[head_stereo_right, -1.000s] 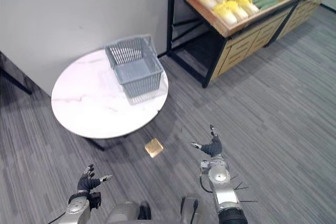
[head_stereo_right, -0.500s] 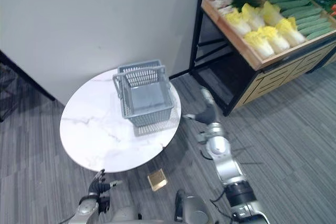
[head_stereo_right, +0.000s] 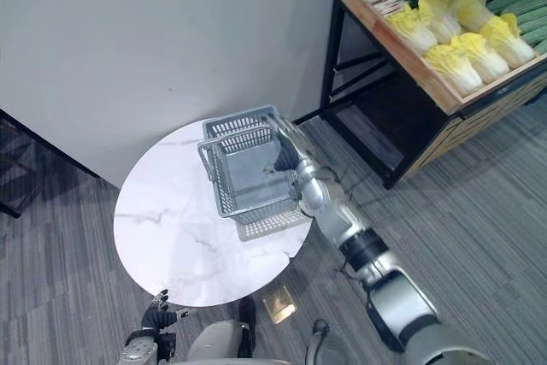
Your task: Pick vegetable in the basket
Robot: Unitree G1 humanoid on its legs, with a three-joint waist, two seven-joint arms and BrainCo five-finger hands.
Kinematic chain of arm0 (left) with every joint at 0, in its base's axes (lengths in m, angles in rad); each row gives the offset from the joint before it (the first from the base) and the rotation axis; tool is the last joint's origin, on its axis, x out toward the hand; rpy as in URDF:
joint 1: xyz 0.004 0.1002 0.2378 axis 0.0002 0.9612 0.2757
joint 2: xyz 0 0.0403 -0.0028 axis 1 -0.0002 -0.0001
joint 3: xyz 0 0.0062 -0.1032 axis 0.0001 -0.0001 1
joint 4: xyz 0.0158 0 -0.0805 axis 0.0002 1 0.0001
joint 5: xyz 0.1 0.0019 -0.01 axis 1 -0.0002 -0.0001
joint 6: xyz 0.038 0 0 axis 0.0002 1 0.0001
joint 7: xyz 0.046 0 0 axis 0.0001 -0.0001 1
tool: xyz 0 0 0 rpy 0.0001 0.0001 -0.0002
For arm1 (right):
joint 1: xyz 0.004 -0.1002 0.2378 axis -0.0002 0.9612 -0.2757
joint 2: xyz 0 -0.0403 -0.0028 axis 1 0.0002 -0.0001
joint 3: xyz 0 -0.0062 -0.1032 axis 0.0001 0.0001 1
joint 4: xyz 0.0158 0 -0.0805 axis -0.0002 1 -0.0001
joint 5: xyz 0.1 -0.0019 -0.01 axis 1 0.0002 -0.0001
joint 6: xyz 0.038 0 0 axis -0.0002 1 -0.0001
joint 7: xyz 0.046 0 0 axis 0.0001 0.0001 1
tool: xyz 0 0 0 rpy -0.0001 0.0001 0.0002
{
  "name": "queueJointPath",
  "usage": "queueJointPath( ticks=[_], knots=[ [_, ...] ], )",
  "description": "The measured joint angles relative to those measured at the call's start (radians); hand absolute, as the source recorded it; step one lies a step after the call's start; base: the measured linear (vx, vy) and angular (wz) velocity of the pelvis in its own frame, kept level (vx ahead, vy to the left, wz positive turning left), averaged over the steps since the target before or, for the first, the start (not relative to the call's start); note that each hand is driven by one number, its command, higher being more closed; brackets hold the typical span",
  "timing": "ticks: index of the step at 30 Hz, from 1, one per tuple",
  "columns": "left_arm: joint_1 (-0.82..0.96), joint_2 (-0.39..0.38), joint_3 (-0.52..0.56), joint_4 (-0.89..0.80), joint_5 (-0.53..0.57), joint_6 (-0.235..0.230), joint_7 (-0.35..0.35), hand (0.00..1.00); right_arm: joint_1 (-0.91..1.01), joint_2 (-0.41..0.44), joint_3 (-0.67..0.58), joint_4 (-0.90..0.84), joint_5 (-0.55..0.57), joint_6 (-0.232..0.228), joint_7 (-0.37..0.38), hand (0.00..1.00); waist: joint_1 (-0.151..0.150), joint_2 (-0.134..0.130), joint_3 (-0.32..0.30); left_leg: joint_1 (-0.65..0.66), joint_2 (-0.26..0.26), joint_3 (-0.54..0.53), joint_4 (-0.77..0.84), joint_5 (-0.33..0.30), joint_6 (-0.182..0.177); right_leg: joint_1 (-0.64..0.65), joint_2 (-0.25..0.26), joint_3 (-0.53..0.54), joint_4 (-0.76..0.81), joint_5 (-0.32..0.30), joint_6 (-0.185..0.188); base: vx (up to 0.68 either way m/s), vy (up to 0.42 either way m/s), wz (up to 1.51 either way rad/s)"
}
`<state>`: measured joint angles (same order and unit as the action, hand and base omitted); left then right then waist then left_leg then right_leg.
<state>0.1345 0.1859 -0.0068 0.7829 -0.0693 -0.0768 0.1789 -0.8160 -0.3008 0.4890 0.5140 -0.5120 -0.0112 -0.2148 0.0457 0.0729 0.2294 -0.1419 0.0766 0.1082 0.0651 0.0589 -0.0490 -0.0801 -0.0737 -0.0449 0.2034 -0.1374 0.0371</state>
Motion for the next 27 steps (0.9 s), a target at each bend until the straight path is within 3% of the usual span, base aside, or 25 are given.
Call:
queueJointPath(
  ticks=[4,5,10,14,18,19,27],
  knots=[
    [-0.066,0.007,0.001,-0.002,-0.026,-0.021,0.008,0.0,-0.187,-0.013,-0.002,0.116,-0.011,0.018,-0.025,0.0,0.008,0.025,0.048,-0.07,-0.004,-0.02,-0.072,0.068,0.004,-0.097,0.003,-0.013,0.006,0.022,-0.001,-0.08,0.018,0.08],
    [-0.09,0.007,0.001,-0.005,-0.04,-0.025,0.017,0.0,-0.229,-0.027,-0.004,0.162,-0.011,0.022,-0.029,0.0,0.024,0.026,0.069,-0.087,-0.003,-0.022,-0.087,0.082,0.002,-0.123,0.006,-0.013,0.01,0.025,-0.001,-0.06,-0.007,0.03],
    [-0.125,0.013,0.015,-0.01,-0.079,-0.049,0.022,0.0,-0.348,-0.034,-0.009,0.329,-0.011,0.042,-0.032,0.0,0.033,0.029,0.119,-0.134,-0.006,-0.044,-0.111,0.111,-0.001,-0.174,0.008,-0.036,0.021,0.025,-0.001,0.0,-0.019,0.12],
    [-0.157,0.012,0.017,-0.007,-0.12,-0.063,0.024,0.0,-0.437,-0.057,-0.025,0.418,-0.009,0.061,-0.031,0.0,0.072,0.043,0.144,-0.17,-0.006,-0.077,-0.137,0.138,-0.011,-0.208,0.009,-0.055,0.021,0.024,-0.002,0.03,-0.023,0.16],
    [-0.162,0.013,0.02,0.006,-0.159,-0.066,0.026,0.0,-0.462,-0.039,-0.029,0.451,-0.007,0.062,-0.034,0.0,0.094,0.05,0.152,-0.19,-0.007,-0.116,-0.157,0.165,-0.031,-0.221,0.008,-0.078,0.026,0.016,-0.01,0.02,-0.032,0.25],
    [-0.162,0.013,0.02,0.012,-0.166,-0.066,0.026,0.0,-0.477,-0.029,-0.029,0.453,-0.007,0.061,-0.035,1.0,0.1,0.05,0.152,-0.202,-0.006,-0.128,-0.157,0.166,-0.032,-0.232,0.009,-0.085,0.034,0.009,-0.012,0.01,-0.049,0.22],
    [-0.16,-0.009,0.045,0.053,-0.196,-0.066,0.026,0.0,-0.49,-0.022,-0.048,0.456,0.054,0.061,-0.042,1.0,0.129,0.051,0.153,-0.216,-0.005,-0.167,-0.158,0.176,-0.046,-0.259,0.01,-0.099,0.098,-0.027,-0.021,-0.02,-0.046,0.14]
  ],
)
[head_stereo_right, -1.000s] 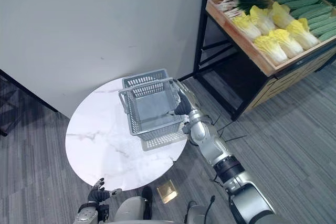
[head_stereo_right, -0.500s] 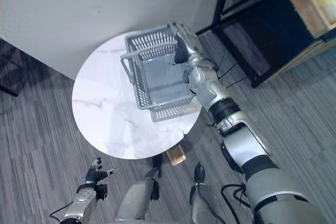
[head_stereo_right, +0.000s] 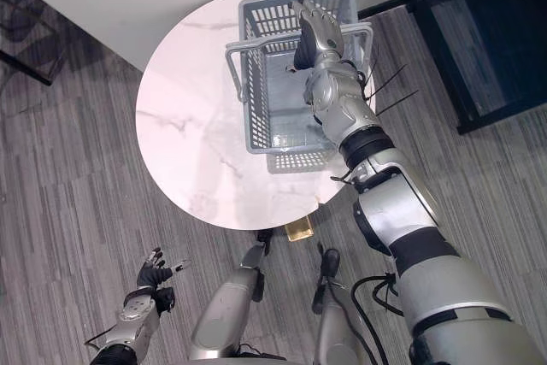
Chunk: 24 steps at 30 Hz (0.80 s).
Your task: Pick vegetable in the basket
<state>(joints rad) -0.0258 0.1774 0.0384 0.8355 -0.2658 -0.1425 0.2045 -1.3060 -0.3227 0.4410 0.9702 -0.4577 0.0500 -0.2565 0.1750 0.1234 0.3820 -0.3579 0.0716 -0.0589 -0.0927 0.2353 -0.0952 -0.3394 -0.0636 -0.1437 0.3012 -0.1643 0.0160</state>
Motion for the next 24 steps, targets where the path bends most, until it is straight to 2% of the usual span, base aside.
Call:
queueJointPath(
  ticks=[7,12,14,16,19,21,24],
  knots=[
    [0.0,-0.002,0.0,0.0,0.009,0.004,0.0,0.0,0.07,-0.028,-0.02,-0.05,0.056,-0.001,0.008,1.0,-0.01,-0.004,0.002,0.017,-0.001,-0.007,-0.001,0.004,0.006,0.008,-0.001,0.005,0.02,-0.002,0.002,-0.02,-0.015,0.02],
    [0.003,-0.001,-0.001,-0.003,0.043,0.009,0.001,0.0,0.252,-0.083,-0.113,-0.204,0.087,-0.004,0.015,1.0,-0.049,-0.009,0.002,0.065,0.0,0.0,-0.001,0.004,0.006,0.056,0.002,0.016,0.01,0.001,0.006,-0.03,-0.006,-0.04],
    [0.006,-0.001,-0.001,-0.004,0.046,0.016,0.0,0.0,0.348,-0.106,-0.175,-0.298,0.108,-0.004,0.012,1.0,-0.055,-0.017,0.002,0.078,0.002,0.014,-0.002,0.003,0.007,0.058,0.005,0.037,0.007,0.005,0.01,-0.05,-0.009,-0.22],
    [0.021,0.003,-0.001,-0.024,0.066,0.025,-0.002,0.0,0.496,-0.128,-0.255,-0.432,0.138,-0.005,-0.003,1.0,-0.078,-0.021,0.0,0.092,0.011,0.031,-0.003,0.001,0.009,0.078,0.014,0.05,-0.024,0.024,0.013,-0.03,-0.013,-0.24],
    [0.056,0.006,0.0,-0.056,0.084,0.031,-0.008,0.0,0.692,-0.13,-0.354,-0.582,0.167,-0.004,-0.004,1.0,-0.11,-0.034,-0.006,0.111,0.016,0.049,-0.003,-0.005,0.017,0.103,0.021,0.068,-0.056,0.042,0.02,0.0,-0.003,-0.22],
    [0.064,0.005,0.003,-0.069,0.092,0.041,-0.009,0.0,0.814,-0.131,-0.396,-0.646,0.177,-0.003,-0.004,1.0,-0.118,-0.044,-0.014,0.126,0.015,0.068,-0.003,-0.01,0.022,0.113,0.021,0.086,-0.066,0.046,0.022,0.02,0.005,-0.2],
    [0.089,0.005,0.014,-0.085,0.119,0.052,-0.009,0.0,0.993,-0.111,-0.441,-0.733,0.184,-0.002,-0.003,1.0,-0.157,-0.062,-0.033,0.14,0.015,0.082,-0.003,-0.015,0.023,0.133,0.023,0.096,-0.086,0.057,0.029,0.03,0.0,-0.15]
  ],
)
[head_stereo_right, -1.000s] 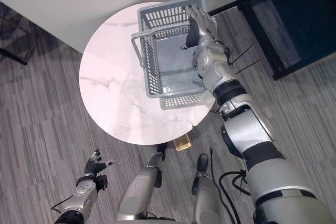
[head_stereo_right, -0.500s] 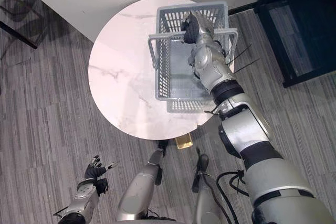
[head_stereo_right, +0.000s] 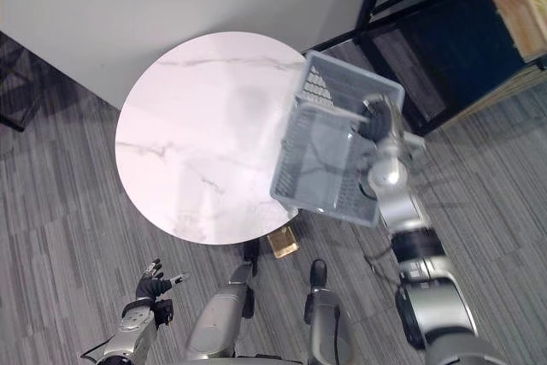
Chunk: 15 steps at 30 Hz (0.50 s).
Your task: Pick vegetable in the basket
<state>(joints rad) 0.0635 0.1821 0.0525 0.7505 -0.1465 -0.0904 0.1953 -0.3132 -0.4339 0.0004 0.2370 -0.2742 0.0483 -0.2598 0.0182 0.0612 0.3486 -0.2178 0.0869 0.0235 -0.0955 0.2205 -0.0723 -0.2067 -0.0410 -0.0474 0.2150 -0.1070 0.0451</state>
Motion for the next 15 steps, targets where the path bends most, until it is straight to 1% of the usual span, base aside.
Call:
queueJointPath(
  ticks=[1,2,4,5,6,8,9,11,14,15],
  knots=[
    [0.007,-0.001,0.0,0.0,0.003,0.004,-0.001,0.0,0.044,0.005,-0.007,-0.021,0.012,0.0,0.001,1.0,-0.008,-0.005,-0.006,0.011,0.0,0.007,0.0,-0.004,0.001,0.01,0.002,0.007,-0.007,0.004,0.002,0.04,-0.008,-0.28],
    [0.014,-0.005,0.0,-0.005,0.004,0.011,-0.001,0.0,0.124,0.017,-0.036,-0.061,0.034,0.0,0.003,1.0,-0.009,-0.009,-0.033,0.022,0.0,0.021,0.0,-0.012,0.003,0.014,0.004,0.024,-0.011,0.005,0.004,0.02,-0.011,-0.27],
    [0.033,-0.007,0.004,-0.027,0.004,0.016,-0.001,0.0,0.214,0.04,-0.066,-0.106,0.067,-0.001,0.008,1.0,-0.016,-0.013,-0.071,0.035,-0.001,0.035,0.0,-0.019,0.004,0.024,0.004,0.038,-0.02,0.007,0.007,0.03,-0.005,-0.22],
    [0.041,-0.01,0.012,-0.038,0.004,0.016,-0.002,0.0,0.24,0.047,-0.074,-0.116,0.076,-0.004,0.012,1.0,-0.022,-0.014,-0.079,0.046,-0.001,0.039,0.0,-0.023,0.005,0.035,0.004,0.042,-0.028,0.008,0.008,0.02,0.001,-0.21],
    [0.064,-0.02,0.032,-0.058,0.004,0.017,-0.002,0.0,0.286,0.064,-0.086,-0.128,0.111,-0.005,0.027,1.0,-0.032,-0.019,-0.1,0.064,-0.001,0.052,0.0,-0.032,0.006,0.05,0.004,0.053,-0.038,0.009,0.01,0.01,0.004,-0.26],
    [0.109,-0.032,0.042,-0.097,0.004,0.02,-0.008,0.0,0.367,0.096,-0.107,-0.145,0.161,-0.012,0.049,1.0,-0.035,-0.024,-0.134,0.097,-0.001,0.082,0.0,-0.052,0.004,0.068,0.004,0.083,-0.052,0.009,0.018,0.0,0.008,-0.38],
    [0.121,-0.037,0.044,-0.11,0.004,0.021,-0.015,0.0,0.388,0.107,-0.116,-0.145,0.176,-0.018,0.052,1.0,-0.035,-0.024,-0.145,0.103,-0.001,0.09,0.0,-0.055,0.006,0.074,0.004,0.09,-0.055,0.01,0.02,0.02,0.01,-0.4],
    [0.168,-0.063,0.062,-0.173,0.003,0.028,-0.025,0.0,0.461,0.166,-0.164,-0.146,0.228,-0.024,0.074,1.0,-0.035,-0.032,-0.158,0.153,0.001,0.135,0.0,-0.076,0.007,0.104,0.005,0.128,-0.062,0.013,0.026,0.02,0.008,-0.51],
    [0.194,-0.067,0.067,-0.206,0.003,0.033,-0.042,0.0,0.492,0.206,-0.195,-0.156,0.25,-0.024,0.087,1.0,-0.041,-0.041,-0.167,0.179,0.011,0.183,0.001,-0.086,0.01,0.108,0.005,0.164,-0.062,0.02,0.028,0.01,0.006,-0.5],
    [0.194,-0.076,0.073,-0.219,0.003,0.037,-0.042,0.0,0.513,0.218,-0.205,-0.197,0.256,-0.024,0.087,1.0,-0.041,-0.044,-0.168,0.185,0.015,0.221,0.004,-0.089,0.013,0.111,0.007,0.186,-0.06,0.038,0.025,0.02,0.018,-0.61]
  ],
)
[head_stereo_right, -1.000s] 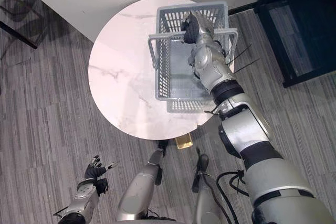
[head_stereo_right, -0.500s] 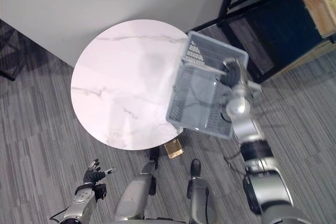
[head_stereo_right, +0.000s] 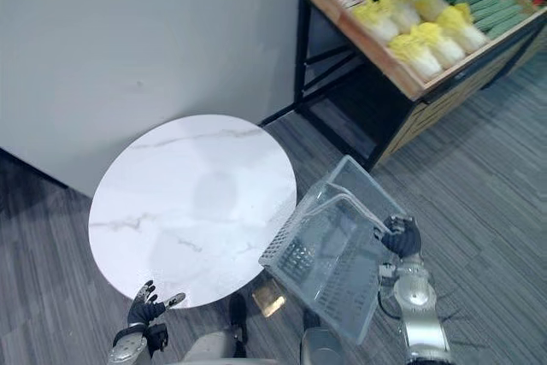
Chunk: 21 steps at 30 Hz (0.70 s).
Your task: Pick vegetable in the basket
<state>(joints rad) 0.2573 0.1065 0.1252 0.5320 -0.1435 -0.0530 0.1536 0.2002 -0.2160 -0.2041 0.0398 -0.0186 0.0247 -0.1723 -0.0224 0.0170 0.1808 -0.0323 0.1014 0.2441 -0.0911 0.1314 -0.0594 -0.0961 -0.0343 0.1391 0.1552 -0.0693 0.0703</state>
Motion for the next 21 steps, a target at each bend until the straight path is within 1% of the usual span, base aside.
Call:
queueJointPath(
  ticks=[2,3,4,5,6,7,8,9,10,11,12,13,14,15,16,17,18,19,20,21],
  knots=[
    [-0.003,-0.004,0.004,-0.03,0.0,0.0,0.0,0.0,0.012,0.03,0.0,-0.037,0.018,-0.002,0.0,1.0,0.001,-0.017,0.009,-0.027,0.015,0.038,0.081,-0.037,0.003,-0.009,0.002,0.034,0.006,0.016,0.005,-0.01,0.009,-0.63],
    [-0.009,-0.004,0.003,-0.051,0.0,0.001,0.0,0.0,0.015,0.054,0.0,-0.046,0.045,-0.007,-0.001,1.0,0.001,-0.027,0.014,-0.071,0.038,0.058,0.184,-0.087,0.004,-0.024,0.008,0.045,0.02,0.023,0.011,-0.09,-0.024,-0.49],
    [-0.023,-0.005,0.0,-0.07,-0.001,0.001,0.0,0.0,0.025,0.071,-0.002,-0.06,0.074,-0.009,-0.002,1.0,0.001,-0.028,0.016,-0.122,0.067,0.063,0.287,-0.136,0.012,-0.039,0.018,0.047,0.034,0.023,0.011,-0.11,-0.03,-0.37],
    [-0.029,-0.005,-0.001,-0.082,0.0,0.001,0.0,0.0,0.029,0.079,-0.006,-0.061,0.091,-0.01,-0.002,1.0,0.001,-0.026,0.016,-0.142,0.08,0.065,0.323,-0.15,0.021,-0.041,0.022,0.045,0.032,0.019,0.022,-0.16,-0.006,-0.25],
    [-0.047,-0.006,-0.002,-0.105,0.0,-0.001,0.0,0.0,0.032,0.095,-0.016,-0.06,0.126,-0.012,-0.003,1.0,0.008,-0.019,0.023,-0.169,0.109,0.068,0.352,-0.166,0.043,-0.078,0.021,0.0,0.114,-0.025,0.007,-0.16,0.014,-0.11],
    [-0.062,-0.006,-0.004,-0.115,0.0,-0.001,0.001,0.0,0.039,0.106,-0.016,-0.06,0.155,-0.016,-0.003,1.0,0.015,-0.012,0.03,-0.186,0.12,0.063,0.371,-0.17,0.044,-0.139,-0.004,-0.052,0.353,-0.099,-0.022,-0.15,0.002,-0.04],
    [-0.066,-0.005,-0.004,-0.117,0.0,0.0,0.001,0.0,0.043,0.112,-0.021,-0.06,0.173,-0.017,-0.003,1.0,0.013,-0.024,0.024,-0.184,0.122,0.061,0.375,-0.17,0.045,-0.143,-0.021,-0.062,0.446,-0.133,-0.018,-0.07,-0.051,0.16],
    [-0.059,-0.005,-0.005,-0.134,0.0,0.0,0.001,0.0,0.055,0.125,-0.029,-0.06,0.197,-0.019,-0.004,1.0,0.014,-0.025,0.022,-0.184,0.122,0.061,0.382,-0.166,0.047,-0.127,-0.058,-0.061,0.582,-0.174,-0.005,-0.06,-0.138,0.18],
    [-0.051,-0.007,-0.006,-0.157,0.0,0.0,0.001,0.0,0.067,0.13,-0.03,-0.06,0.213,-0.023,-0.002,1.0,0.025,-0.041,0.012,-0.201,0.121,0.059,0.398,-0.158,0.043,-0.094,-0.1,-0.051,0.652,-0.174,-0.007,-0.06,-0.172,0.12],
    [-0.05,-0.006,-0.005,-0.165,-0.001,0.0,0.001,0.0,0.07,0.132,-0.03,-0.06,0.222,-0.024,-0.002,1.0,0.032,-0.058,0.002,-0.214,0.121,0.058,0.408,-0.15,0.031,-0.073,-0.12,-0.048,0.656,-0.149,-0.006,-0.12,-0.246,0.02],
    [-0.058,-0.007,-0.001,-0.166,-0.002,0.001,0.003,0.0,0.064,0.127,-0.032,-0.06,0.234,-0.025,-0.003,1.0,0.042,-0.052,0.003,-0.247,0.129,0.055,0.413,-0.12,0.012,-0.061,-0.109,-0.059,0.597,-0.189,0.045,-0.18,-0.239,-0.07],
    [-0.059,-0.033,-0.003,-0.166,-0.002,0.001,0.002,0.0,0.056,0.119,-0.034,-0.059,0.235,-0.023,-0.004,1.0,0.056,-0.022,0.002,-0.255,0.15,0.058,0.378,-0.079,0.02,-0.061,-0.086,-0.077,0.537,-0.2,0.048,-0.18,-0.23,-0.14],
    [-0.052,-0.047,-0.008,-0.169,-0.002,0.001,0.001,0.0,0.06,0.117,-0.034,-0.059,0.235,-0.023,-0.005,1.0,0.063,-0.013,0.001,-0.255,0.157,0.068,0.363,-0.056,0.03,-0.049,-0.077,-0.092,0.498,-0.217,0.044,-0.18,-0.205,-0.24],
    [-0.033,-0.067,-0.016,-0.178,-0.004,0.001,0.001,0.0,0.068,0.117,-0.033,-0.057,0.245,-0.023,-0.007,1.0,0.067,-0.005,0.001,-0.26,0.174,0.085,0.347,-0.024,0.022,-0.026,-0.069,-0.116,0.425,-0.262,0.031,-0.14,-0.177,-0.22],
    [-0.026,-0.072,-0.019,-0.18,-0.004,0.001,0.001,0.0,0.068,0.117,-0.033,-0.056,0.247,-0.023,-0.006,1.0,0.068,-0.002,0.0,-0.27,0.182,0.086,0.342,-0.013,0.011,-0.028,-0.064,-0.126,0.402,-0.282,0.023,-0.22,-0.239,-0.18],
    [-0.022,-0.077,-0.028,-0.181,-0.005,0.001,0.001,0.0,0.061,0.114,-0.034,-0.056,0.257,-0.023,-0.008,1.0,0.065,0.011,0.004,-0.291,0.198,0.08,0.326,0.02,-0.004,-0.036,-0.046,-0.142,0.381,-0.309,0.003,-0.24,-0.251,0.05],
    [-0.02,-0.084,-0.04,-0.186,-0.018,0.002,0.001,0.0,0.061,0.106,-0.034,-0.054,0.268,-0.023,-0.014,1.0,0.058,0.04,0.016,-0.304,0.216,0.055,0.283,0.099,-0.021,-0.057,-0.014,-0.162,0.397,-0.303,-0.008,-0.34,-0.308,0.29],
    [-0.021,-0.083,-0.046,-0.189,-0.023,0.001,0.002,0.0,0.066,0.107,-0.033,-0.043,0.277,-0.022,-0.022,1.0,0.052,0.042,0.017,-0.301,0.208,0.031,0.209,0.209,-0.029,-0.074,-0.008,-0.185,0.399,-0.294,-0.025,-0.41,-0.293,0.64],
    [-0.032,-0.083,-0.043,-0.19,-0.023,0.002,0.002,0.0,0.054,0.112,-0.038,-0.005,0.281,-0.019,-0.027,1.0,0.037,0.022,0.029,-0.309,0.196,0.004,0.254,0.18,-0.041,-0.08,-0.026,-0.226,0.382,-0.271,-0.067,-0.38,-0.23,0.57],
    [-0.031,-0.082,-0.043,-0.19,-0.023,0.002,0.002,0.0,0.05,0.114,-0.037,0.004,0.281,-0.018,-0.03,1.0,0.038,0.023,0.028,-0.311,0.194,0.005,0.341,0.096,-0.02,-0.081,-0.033,-0.23,0.382,-0.264,-0.076,-0.3,-0.164,0.44]
  ],
)
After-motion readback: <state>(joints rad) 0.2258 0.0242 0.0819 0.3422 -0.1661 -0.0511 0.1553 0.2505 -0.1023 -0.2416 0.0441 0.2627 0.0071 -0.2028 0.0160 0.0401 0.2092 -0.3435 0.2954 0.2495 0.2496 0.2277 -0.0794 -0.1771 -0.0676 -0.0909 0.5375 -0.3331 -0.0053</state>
